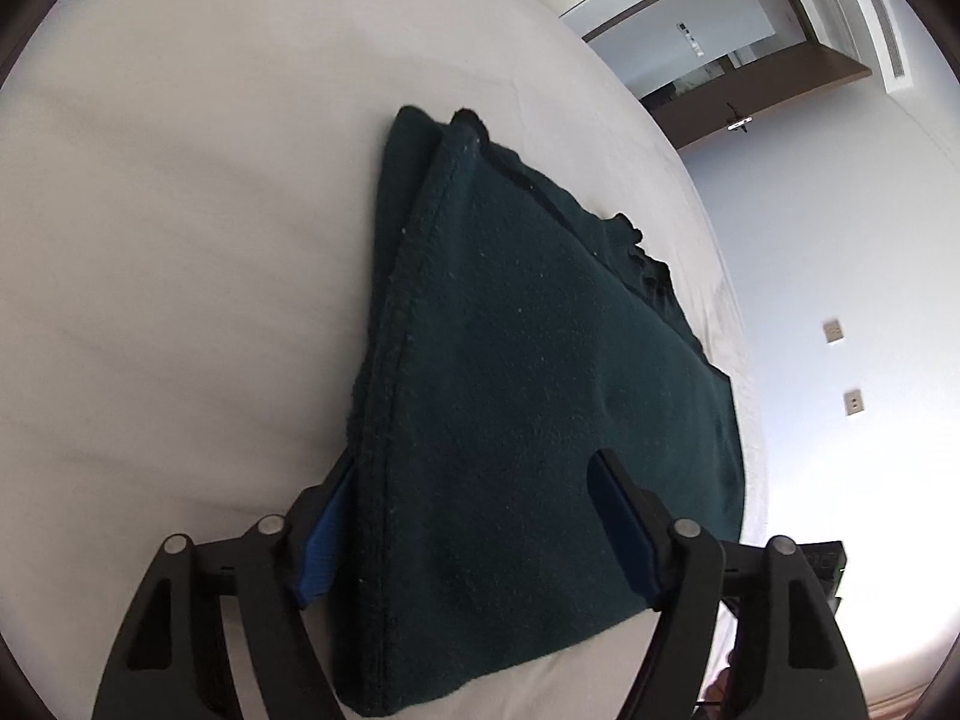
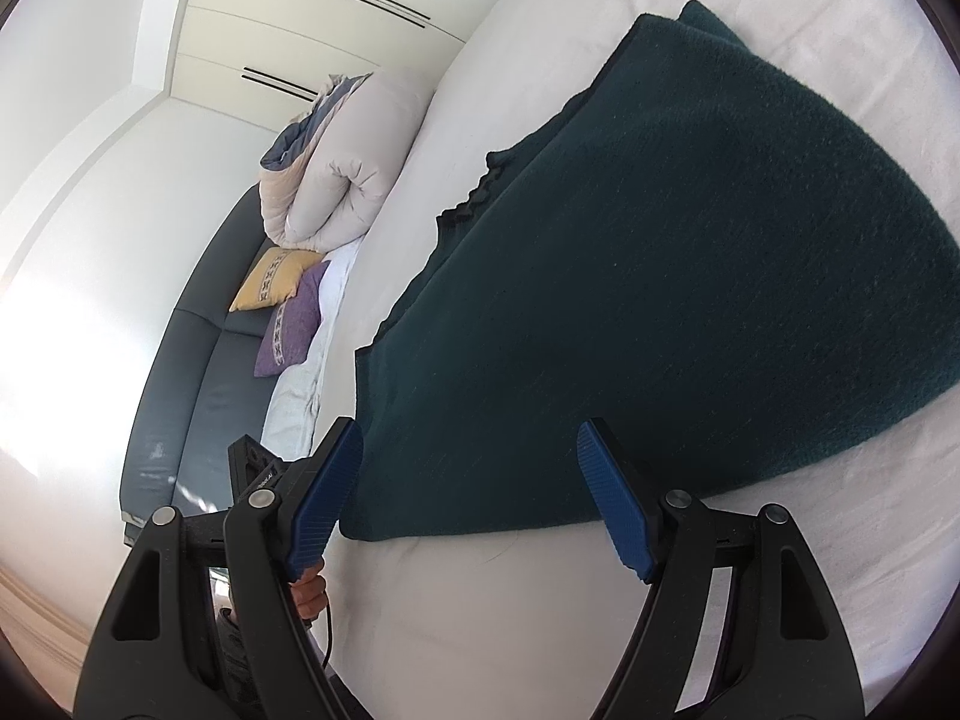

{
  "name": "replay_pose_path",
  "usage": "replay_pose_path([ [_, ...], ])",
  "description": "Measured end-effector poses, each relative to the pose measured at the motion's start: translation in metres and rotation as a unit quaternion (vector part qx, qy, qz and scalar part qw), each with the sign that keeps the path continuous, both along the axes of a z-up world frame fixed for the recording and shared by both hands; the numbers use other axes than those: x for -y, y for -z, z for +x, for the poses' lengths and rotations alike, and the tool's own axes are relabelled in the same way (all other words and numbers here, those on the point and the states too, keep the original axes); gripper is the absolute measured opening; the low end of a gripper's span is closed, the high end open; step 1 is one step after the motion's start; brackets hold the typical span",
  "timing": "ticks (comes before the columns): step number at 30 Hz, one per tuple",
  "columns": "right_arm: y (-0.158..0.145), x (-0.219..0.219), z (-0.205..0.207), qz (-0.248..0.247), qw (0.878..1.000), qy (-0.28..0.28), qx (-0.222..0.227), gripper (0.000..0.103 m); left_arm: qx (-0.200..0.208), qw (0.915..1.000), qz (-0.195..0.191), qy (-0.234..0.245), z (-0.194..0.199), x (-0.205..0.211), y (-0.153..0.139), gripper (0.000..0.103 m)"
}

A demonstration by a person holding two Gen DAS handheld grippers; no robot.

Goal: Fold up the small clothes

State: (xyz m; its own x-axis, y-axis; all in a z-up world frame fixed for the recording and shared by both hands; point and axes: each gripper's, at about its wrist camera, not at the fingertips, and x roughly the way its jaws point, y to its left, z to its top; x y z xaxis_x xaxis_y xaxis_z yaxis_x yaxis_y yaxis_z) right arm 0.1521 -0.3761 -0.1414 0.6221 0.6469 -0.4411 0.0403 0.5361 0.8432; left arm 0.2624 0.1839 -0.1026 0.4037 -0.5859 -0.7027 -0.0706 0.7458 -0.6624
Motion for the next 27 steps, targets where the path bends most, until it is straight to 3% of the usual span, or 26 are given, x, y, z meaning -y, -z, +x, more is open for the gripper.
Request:
replay_pose_path([
  [6, -0.003, -0.007, 0.011, 0.008, 1.0, -0.011, 0.002, 0.074, -0.024, 0.9993, -0.027, 0.006, -0.001, -0.004, 0.005, 0.065],
  [9, -0.009, -0.014, 0.02, 0.004, 1.0, -0.027, 0.002, 0.074, -0.034, 0.9986, -0.04, 0.006, -0.001, -0.006, 0.005, 0.051],
  [11, -0.014, -0.024, 0.032, -0.004, 0.999, -0.043, 0.001, 0.074, -0.043, 0.9977, -0.053, -0.003, 0.0, -0.007, 0.009, 0.018],
  [19, -0.035, -0.065, 0.088, -0.027, 0.995, -0.093, 0.006, 0.074, -0.021, 0.9963, -0.081, -0.019, -0.006, -0.003, 0.003, 0.014],
  [27, 0.015, -0.069, 0.139, 0.029, 0.993, -0.089, -0.076, 0.073, 0.01, 0.9962, -0.086, -0.006, -0.004, 0.013, -0.028, 0.013],
])
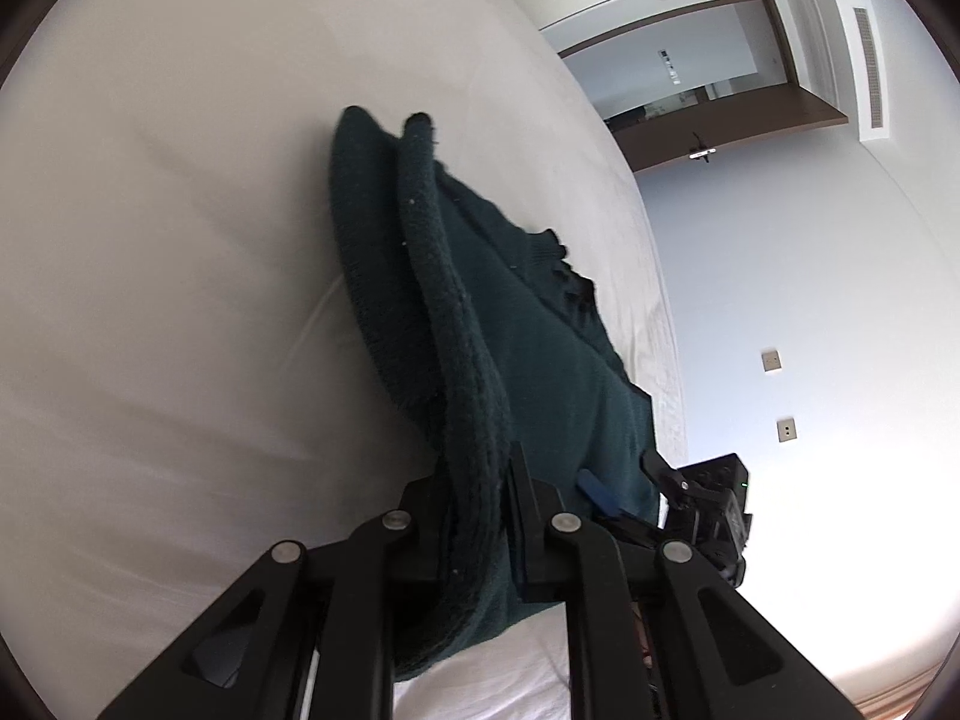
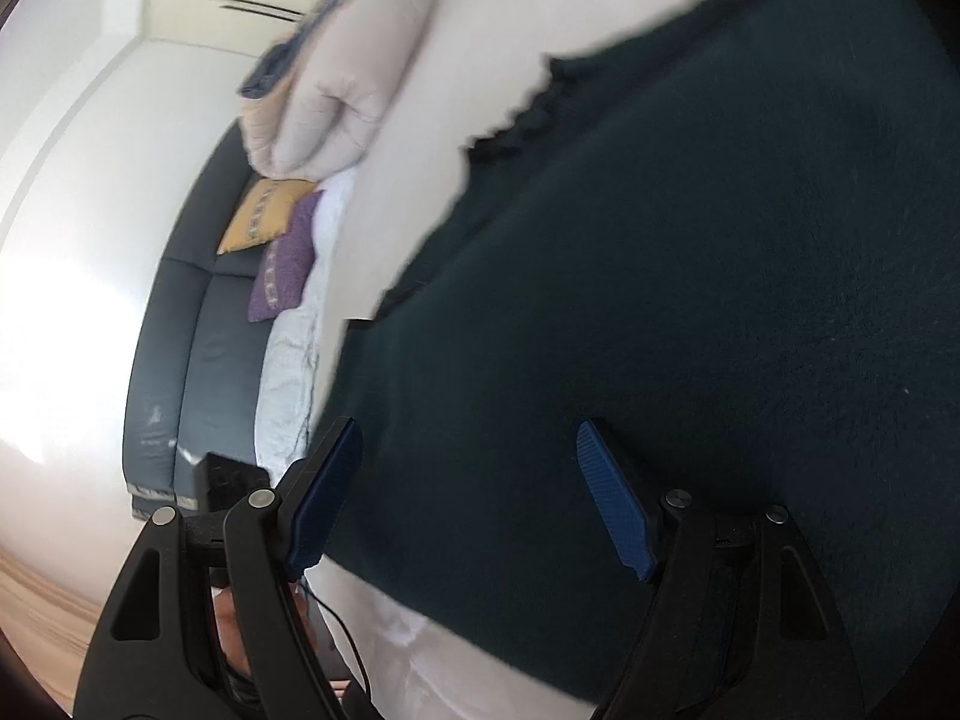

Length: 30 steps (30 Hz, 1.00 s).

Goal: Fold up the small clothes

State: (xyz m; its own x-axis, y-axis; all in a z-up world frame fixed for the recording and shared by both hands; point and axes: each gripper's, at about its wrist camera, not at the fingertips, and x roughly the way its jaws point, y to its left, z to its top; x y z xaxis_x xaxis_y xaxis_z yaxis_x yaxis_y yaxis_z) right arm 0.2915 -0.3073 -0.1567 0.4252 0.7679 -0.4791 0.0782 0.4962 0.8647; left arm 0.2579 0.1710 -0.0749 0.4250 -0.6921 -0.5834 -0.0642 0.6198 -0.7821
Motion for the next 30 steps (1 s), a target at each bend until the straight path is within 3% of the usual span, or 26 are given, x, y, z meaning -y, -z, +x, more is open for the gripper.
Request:
replay_pose_path([
  [4, -0.008, 0.013, 0.001, 0.029, 1.0, 0.006, 0.008, 0.074, 0.023, 0.9993, 0.017, 0.022, 0.006, 0.028, -0.027, 0.013],
  [11, -0.022, 0.073, 0.01, 0.114, 0.992, 0.038, 0.025, 0.078, 0.082, 0.9891, 0.06, 0.107, 0.02, 0.143, -0.072, 0.013],
  [16, -0.015, 0.112, 0.023, 0.171, 0.984, 0.042, 0.0, 0.082, 0.096, 0.9759, 0.093, 0.172, 0.026, 0.24, -0.059, 0.014],
  [18, -0.006, 0.124, 0.028, 0.181, 0.982, 0.042, -0.015, 0.082, 0.085, 0.9731, 0.097, 0.191, 0.028, 0.266, -0.043, 0.021],
  [21, 0.008, 0.137, 0.025, 0.188, 0.98, 0.052, -0.03, 0.082, 0.08, 0.9727, 0.067, 0.207, 0.02, 0.278, -0.032, 0.04],
  [22, 0.009, 0.14, 0.025, 0.193, 0.98, 0.05, -0.028, 0.082, 0.087, 0.9719, 0.066, 0.209, 0.016, 0.278, -0.034, 0.056],
  [23, 0.01, 0.141, 0.025, 0.194, 0.979, 0.048, -0.025, 0.082, 0.098, 0.9709, 0.07, 0.207, 0.012, 0.275, -0.038, 0.062],
  [30, 0.0, 0.132, 0.031, 0.141, 0.989, 0.032, -0.032, 0.082, 0.139, 0.9725, 0.098, 0.159, -0.002, 0.217, -0.056, 0.063],
])
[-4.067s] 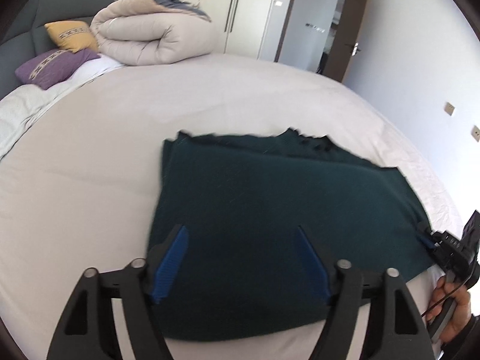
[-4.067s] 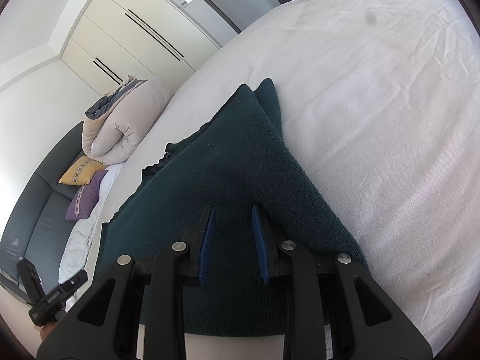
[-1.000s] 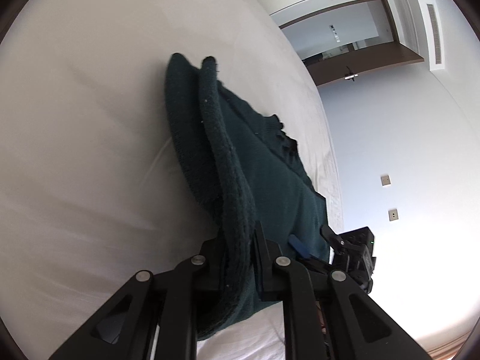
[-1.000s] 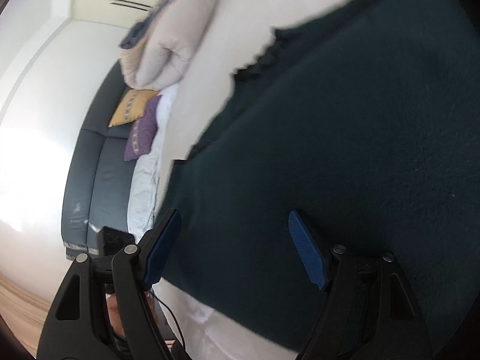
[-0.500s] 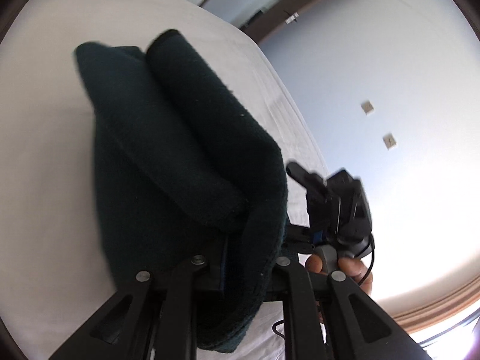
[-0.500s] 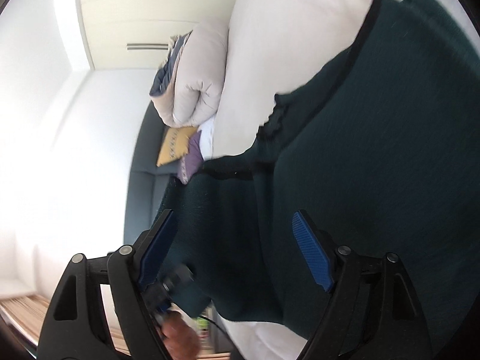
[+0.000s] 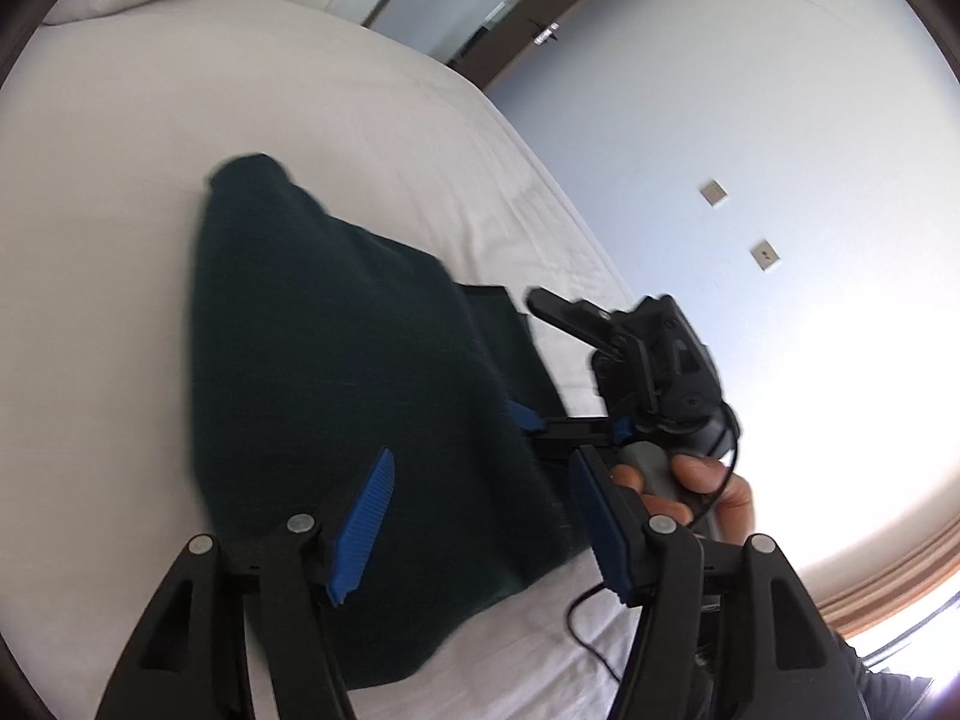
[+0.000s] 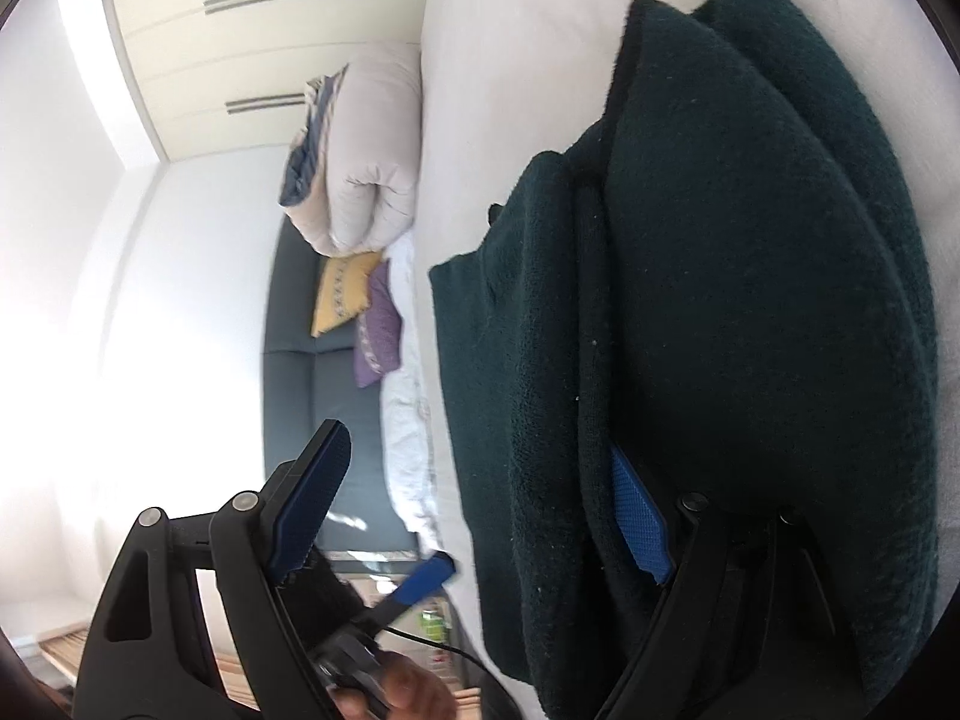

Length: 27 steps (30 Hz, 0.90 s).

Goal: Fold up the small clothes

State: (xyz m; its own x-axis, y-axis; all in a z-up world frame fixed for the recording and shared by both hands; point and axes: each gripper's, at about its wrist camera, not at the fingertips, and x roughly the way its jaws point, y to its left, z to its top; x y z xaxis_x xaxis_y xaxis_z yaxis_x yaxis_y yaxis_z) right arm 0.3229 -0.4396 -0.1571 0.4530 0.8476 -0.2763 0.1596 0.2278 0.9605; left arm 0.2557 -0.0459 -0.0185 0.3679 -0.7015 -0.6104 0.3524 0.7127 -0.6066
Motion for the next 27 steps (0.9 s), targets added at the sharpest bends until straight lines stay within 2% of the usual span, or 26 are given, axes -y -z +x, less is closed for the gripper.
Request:
replay_pose_path([
  [3, -0.009, -0.013, 0.005, -0.055, 0.998, -0.023, 0.001, 0.082, -0.019, 0.9997, 0.001, -0.016, -0.001, -0.02, 0.017, 0.064],
  [6, -0.02, -0.039, 0.009, -0.13, 0.989, -0.067, 0.005, 0.081, -0.024, 0.9996, 0.003, -0.017, -0.007, -0.022, 0.031, 0.064],
  [7, -0.022, -0.047, 0.007, -0.148, 0.986, -0.079, 0.006, 0.077, -0.022, 0.9996, 0.008, -0.015, -0.009, -0.02, 0.033, 0.064],
  [9, -0.026, -0.056, 0.01, -0.18, 0.979, -0.094, 0.006, 0.058, -0.015, 0.9997, 0.019, -0.009, -0.013, -0.014, 0.035, 0.064],
  [11, -0.029, -0.059, 0.009, -0.217, 0.971, -0.101, 0.006, 0.022, -0.011, 0.9995, 0.03, -0.005, -0.014, -0.012, 0.035, 0.064],
  [12, -0.03, -0.059, 0.007, -0.227, 0.969, -0.1, 0.008, 0.018, -0.009, 0.9994, 0.034, -0.002, -0.015, -0.01, 0.034, 0.064],
  [16, -0.043, -0.041, -0.004, -0.259, 0.962, -0.079, 0.033, 0.014, -0.011, 0.9995, 0.028, 0.003, -0.015, 0.003, 0.034, 0.064],
  [21, -0.063, -0.002, -0.019, -0.272, 0.96, -0.043, 0.053, 0.014, -0.01, 0.9994, 0.027, 0.02, -0.017, 0.015, 0.032, 0.064],
  [25, -0.071, 0.032, -0.033, -0.276, 0.959, -0.025, 0.052, 0.014, -0.008, 0.9985, 0.036, 0.041, -0.02, 0.036, 0.034, 0.064],
  [27, -0.058, 0.035, -0.032, -0.294, 0.955, -0.04, 0.032, 0.014, -0.013, 0.9978, 0.046, 0.046, -0.02, 0.042, 0.04, 0.064],
])
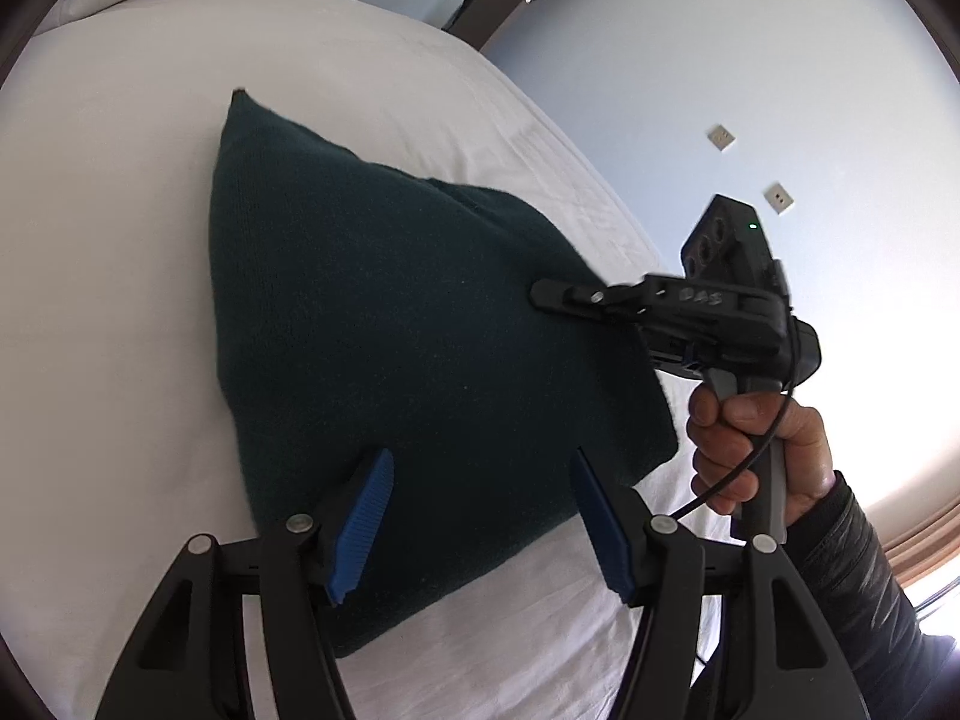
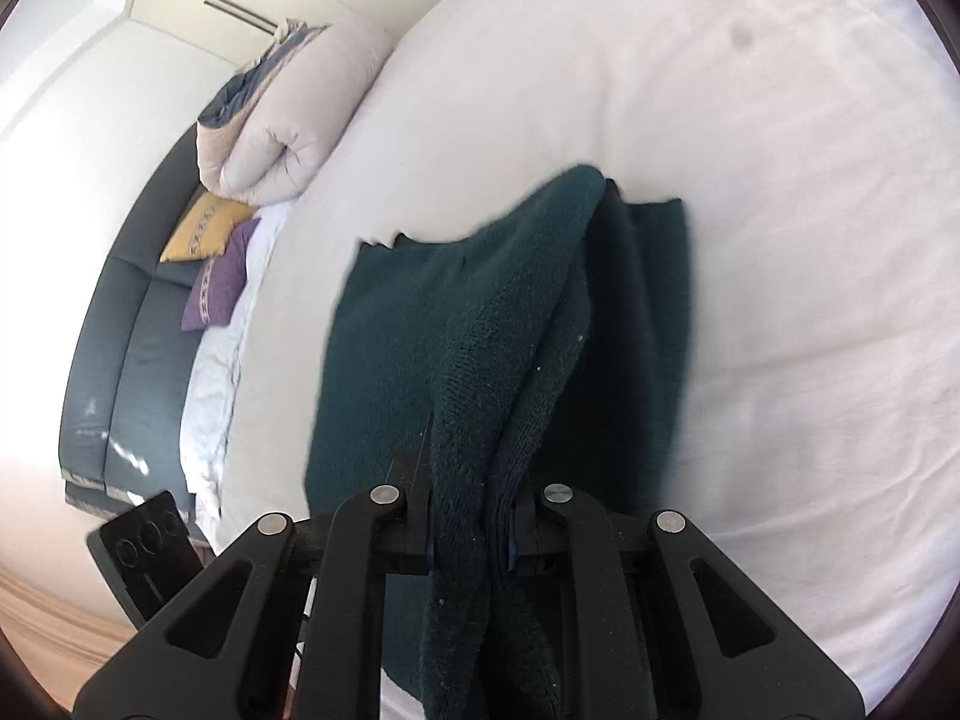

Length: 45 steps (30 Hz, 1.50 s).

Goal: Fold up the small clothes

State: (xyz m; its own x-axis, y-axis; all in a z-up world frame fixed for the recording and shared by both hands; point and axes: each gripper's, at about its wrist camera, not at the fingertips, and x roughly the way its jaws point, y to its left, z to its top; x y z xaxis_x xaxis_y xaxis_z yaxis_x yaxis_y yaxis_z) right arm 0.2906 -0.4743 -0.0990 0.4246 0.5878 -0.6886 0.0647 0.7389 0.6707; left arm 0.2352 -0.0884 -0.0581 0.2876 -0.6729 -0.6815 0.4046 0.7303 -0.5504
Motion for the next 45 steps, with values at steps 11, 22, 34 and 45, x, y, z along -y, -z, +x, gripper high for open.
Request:
replay_pose_path([
  [11, 0.013, 0.023, -0.033, 0.036, 0.998, 0.045, 0.002, 0.013, -0.005, 0.9999, 0.01, 0.006, -0.004, 0.005, 0.002, 0.064],
  [22, 0.029, 0.011, -0.001, 0.025, 0.999, 0.042, -0.009, 0.013, 0.004, 0.9996, 0.027, 0.008, -0.012, 0.007, -0.002, 0.064],
  [34, -0.026, 0.003, -0.079, -0.079, 0.995, 0.06, 0.032, 0.021, 0.017, 0.9945, 0.1, 0.026, -0.018, 0.028, 0.003, 0.068],
  [45, -0.014, 0.004, -0.104, -0.148, 0.986, 0.069, 0.022, 0.021, 0.018, 0.9923, 0.12, 0.025, -0.015, 0.035, 0.003, 0.068],
])
